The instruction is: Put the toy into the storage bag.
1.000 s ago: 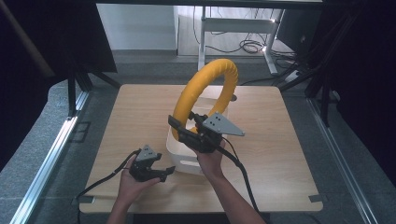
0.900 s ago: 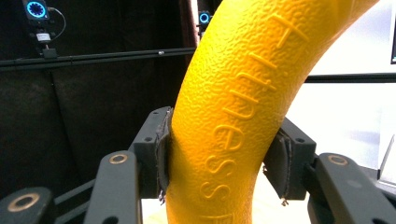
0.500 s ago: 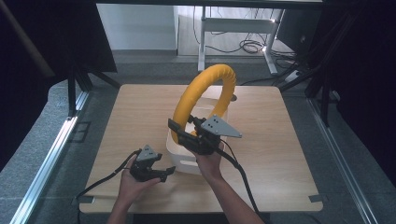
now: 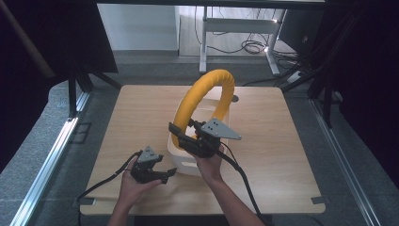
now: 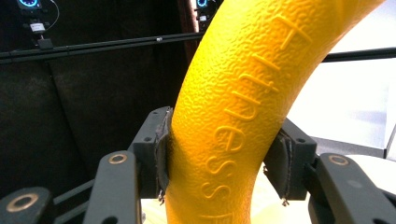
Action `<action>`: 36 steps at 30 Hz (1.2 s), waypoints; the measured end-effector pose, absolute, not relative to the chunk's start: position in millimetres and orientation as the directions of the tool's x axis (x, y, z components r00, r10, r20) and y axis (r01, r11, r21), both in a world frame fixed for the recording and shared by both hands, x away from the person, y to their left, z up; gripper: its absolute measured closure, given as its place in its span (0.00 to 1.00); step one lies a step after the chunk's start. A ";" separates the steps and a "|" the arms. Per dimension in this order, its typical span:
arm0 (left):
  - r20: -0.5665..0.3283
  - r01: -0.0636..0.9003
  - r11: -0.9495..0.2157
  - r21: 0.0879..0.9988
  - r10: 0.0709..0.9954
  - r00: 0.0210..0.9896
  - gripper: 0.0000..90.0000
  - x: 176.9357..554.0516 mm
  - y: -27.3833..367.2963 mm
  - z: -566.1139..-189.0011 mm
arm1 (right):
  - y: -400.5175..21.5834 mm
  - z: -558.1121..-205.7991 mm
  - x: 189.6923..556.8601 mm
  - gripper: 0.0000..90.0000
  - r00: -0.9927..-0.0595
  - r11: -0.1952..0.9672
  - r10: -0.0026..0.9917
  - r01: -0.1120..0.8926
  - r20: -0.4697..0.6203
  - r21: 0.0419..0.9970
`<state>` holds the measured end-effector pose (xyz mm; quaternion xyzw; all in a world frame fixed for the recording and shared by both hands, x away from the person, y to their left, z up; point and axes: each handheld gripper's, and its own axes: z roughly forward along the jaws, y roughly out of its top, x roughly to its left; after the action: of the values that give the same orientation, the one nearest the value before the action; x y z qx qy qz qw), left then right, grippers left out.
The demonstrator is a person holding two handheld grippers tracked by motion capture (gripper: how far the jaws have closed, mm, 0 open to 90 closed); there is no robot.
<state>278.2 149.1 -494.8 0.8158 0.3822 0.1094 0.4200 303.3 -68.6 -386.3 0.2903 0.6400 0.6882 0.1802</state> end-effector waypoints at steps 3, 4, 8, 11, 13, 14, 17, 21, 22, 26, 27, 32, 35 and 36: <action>-0.143 0.532 -0.355 0.769 0.715 0.684 0.26 278.2 149.1 -494.8 | -68.4 -387.7 303.5 0.52 -0.766 -0.120 0.619 0.129 0.176 0.984; -0.142 0.532 -0.355 0.769 0.716 0.684 0.26 278.2 149.0 -494.8 | -68.0 -388.5 303.6 0.52 -0.765 -0.117 0.620 0.129 0.174 0.985; -0.144 0.533 -0.355 0.768 0.715 0.684 0.26 278.2 148.9 -495.1 | -65.8 -392.0 304.2 0.52 -0.766 -0.108 0.619 0.136 0.173 0.985; -0.147 0.535 -0.356 0.766 0.714 0.685 0.26 278.2 148.4 -495.6 | -64.7 -394.6 304.4 0.52 -0.766 -0.106 0.616 0.151 0.184 0.983; -0.147 0.537 -0.359 0.763 0.713 0.685 0.26 278.3 148.3 -495.9 | -63.9 -397.0 305.0 0.52 -0.766 -0.107 0.614 0.158 0.191 0.982; -0.146 0.538 -0.360 0.762 0.713 0.686 0.26 278.3 148.5 -495.9 | -62.9 -400.0 305.8 0.52 -0.768 -0.100 0.610 0.170 0.195 0.980; -0.146 0.540 -0.362 0.760 0.714 0.685 0.26 278.5 149.0 -496.0 | -61.0 -402.2 306.1 0.51 -0.768 -0.091 0.608 0.180 0.198 0.979; -0.146 0.542 -0.364 0.758 0.715 0.684 0.26 278.8 149.5 -496.2 | -63.2 -402.4 309.6 0.51 -0.758 -0.099 0.599 0.248 0.257 0.964; -0.146 0.542 -0.364 0.757 0.715 0.684 0.26 278.9 149.5 -496.3 | -63.2 -402.4 309.6 0.51 -0.758 -0.099 0.599 0.248 0.257 0.964; -0.146 0.542 -0.365 0.757 0.714 0.684 0.26 278.8 149.6 -496.2 | -62.6 -402.4 312.7 0.49 -0.739 -0.077 0.617 0.286 0.271 0.955; -0.146 0.542 -0.365 0.757 0.714 0.684 0.26 278.8 149.7 -496.1 | -62.7 -402.4 313.8 0.48 -0.731 -0.078 0.621 0.302 0.283 0.950; -0.146 0.543 -0.366 0.755 0.714 0.685 0.26 279.0 149.7 -496.3 | -60.8 -401.5 315.5 0.45 -0.729 -0.032 0.637 0.299 0.250 0.954; -0.147 0.544 -0.366 0.755 0.714 0.685 0.26 278.9 149.7 -496.3 | -59.8 -400.8 315.3 0.44 -0.731 -0.011 0.642 0.294 0.233 0.956; -0.147 0.544 -0.366 0.754 0.714 0.684 0.26 278.8 149.9 -496.0 | -59.4 -400.5 314.9 0.43 -0.731 -0.005 0.643 0.294 0.228 0.956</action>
<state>278.8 149.9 -496.0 0.8202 0.3836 0.1029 0.4118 314.9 -59.4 -400.5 0.3390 0.6911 0.6227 0.1402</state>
